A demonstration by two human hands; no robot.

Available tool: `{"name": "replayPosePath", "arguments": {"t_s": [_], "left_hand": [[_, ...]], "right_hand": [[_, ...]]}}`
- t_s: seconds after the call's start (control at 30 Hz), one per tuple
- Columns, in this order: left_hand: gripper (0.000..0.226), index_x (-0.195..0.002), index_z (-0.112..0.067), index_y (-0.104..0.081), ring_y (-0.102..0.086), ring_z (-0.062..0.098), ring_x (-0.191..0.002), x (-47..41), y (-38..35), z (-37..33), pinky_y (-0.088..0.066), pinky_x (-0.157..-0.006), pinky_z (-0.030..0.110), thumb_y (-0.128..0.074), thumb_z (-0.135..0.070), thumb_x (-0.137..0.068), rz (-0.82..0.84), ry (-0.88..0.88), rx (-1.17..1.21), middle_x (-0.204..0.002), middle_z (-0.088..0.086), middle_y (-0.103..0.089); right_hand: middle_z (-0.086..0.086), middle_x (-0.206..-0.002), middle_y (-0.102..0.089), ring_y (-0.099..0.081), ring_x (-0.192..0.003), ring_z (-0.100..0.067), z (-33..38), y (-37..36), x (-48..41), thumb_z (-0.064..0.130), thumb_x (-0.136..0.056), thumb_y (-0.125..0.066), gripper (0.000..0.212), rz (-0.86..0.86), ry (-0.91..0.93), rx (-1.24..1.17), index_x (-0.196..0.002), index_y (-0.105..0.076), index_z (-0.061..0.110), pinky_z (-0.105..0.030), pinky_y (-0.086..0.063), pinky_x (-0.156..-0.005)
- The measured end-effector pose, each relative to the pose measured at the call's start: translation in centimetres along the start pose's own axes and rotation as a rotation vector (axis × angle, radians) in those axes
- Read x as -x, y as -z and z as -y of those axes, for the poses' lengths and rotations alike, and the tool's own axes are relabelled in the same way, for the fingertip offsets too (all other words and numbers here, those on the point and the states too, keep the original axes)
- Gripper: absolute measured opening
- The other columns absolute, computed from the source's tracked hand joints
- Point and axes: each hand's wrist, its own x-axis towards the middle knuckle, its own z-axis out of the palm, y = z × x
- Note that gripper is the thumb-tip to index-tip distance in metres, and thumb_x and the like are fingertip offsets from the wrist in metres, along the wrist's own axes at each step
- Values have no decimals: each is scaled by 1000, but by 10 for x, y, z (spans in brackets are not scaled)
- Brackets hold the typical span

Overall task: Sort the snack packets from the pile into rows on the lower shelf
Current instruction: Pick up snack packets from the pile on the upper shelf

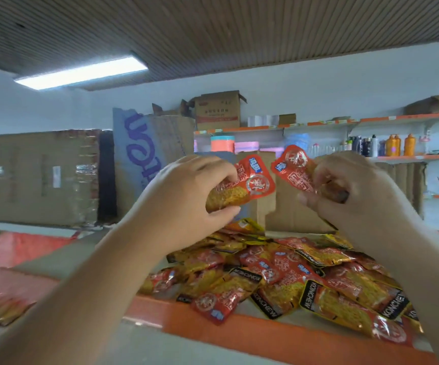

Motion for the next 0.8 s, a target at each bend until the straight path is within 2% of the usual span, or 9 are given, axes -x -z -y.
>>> {"name": "replayPosePath", "arguments": {"t_s": [0.17,0.27,0.37,0.43,0.5,0.6,0.7,0.8], "left_hand": [[44,-120,-39,-56,-57,6,-108,48,37,55,-50,-88,32,-69,-61,-84,-30,64,-43,-121,-19,-63],[44,-117,-38,-57,-59,10,-104,90,67,98,-51,-84,33,-70,-59,-81,-42,128,-45,-117,-17,-65],[45,-115,-41,-56,-58,9,-102,138,101,146,-51,-78,31,-71,-61,-78,-59,218,-51,-117,-17,-64],[45,-114,-43,-55,-57,6,-100,174,125,177,-49,-75,25,-74,-62,-77,-76,273,-43,-116,-19,-64],[45,-113,-44,-56,-53,-1,-98,208,150,205,-42,-73,13,-69,-66,-76,-89,311,-61,-114,-22,-63],[48,-114,-44,-57,-52,-6,-96,251,181,238,-33,-70,2,-62,-71,-75,-100,362,-110,-107,-29,-57],[46,-112,-41,-60,-56,-4,-93,289,205,268,-34,-72,3,-65,-67,-74,-124,404,-124,-103,-28,-58],[45,-112,-41,-61,-59,-1,-93,321,223,297,-39,-76,7,-69,-65,-75,-125,463,-129,-103,-25,-62]], "right_hand": [[13,-91,-55,-49,-87,-8,73,-47,-6,42,-79,-75,24,3,74,-85,-79,-54,29,-16,-34,-72],[15,-93,-55,-50,-89,-12,126,-83,-9,46,-78,-73,25,8,95,-137,-80,-54,30,-19,-36,-74],[21,-96,-55,-52,-93,0,185,-127,-11,50,-76,-72,25,9,84,-222,-85,-54,35,-7,-34,-70],[21,-98,-55,-53,-93,0,227,-161,-12,49,-74,-72,28,26,94,-262,-92,-52,40,-9,-34,-70],[16,-99,-54,-52,-92,-7,267,-194,-11,43,-74,-74,29,53,112,-309,-93,-51,40,-12,-36,-74],[15,-100,-53,-51,-90,-7,319,-236,-8,28,-76,-83,35,79,137,-372,-92,-53,37,-5,-36,-75],[18,-103,-53,-53,-93,-1,363,-276,-4,27,-76,-83,36,123,128,-413,-89,-52,39,-8,-39,-71],[19,-102,-54,-53,-96,2,401,-316,-3,26,-77,-84,35,167,119,-474,-89,-54,35,-9,-42,-70]]}}
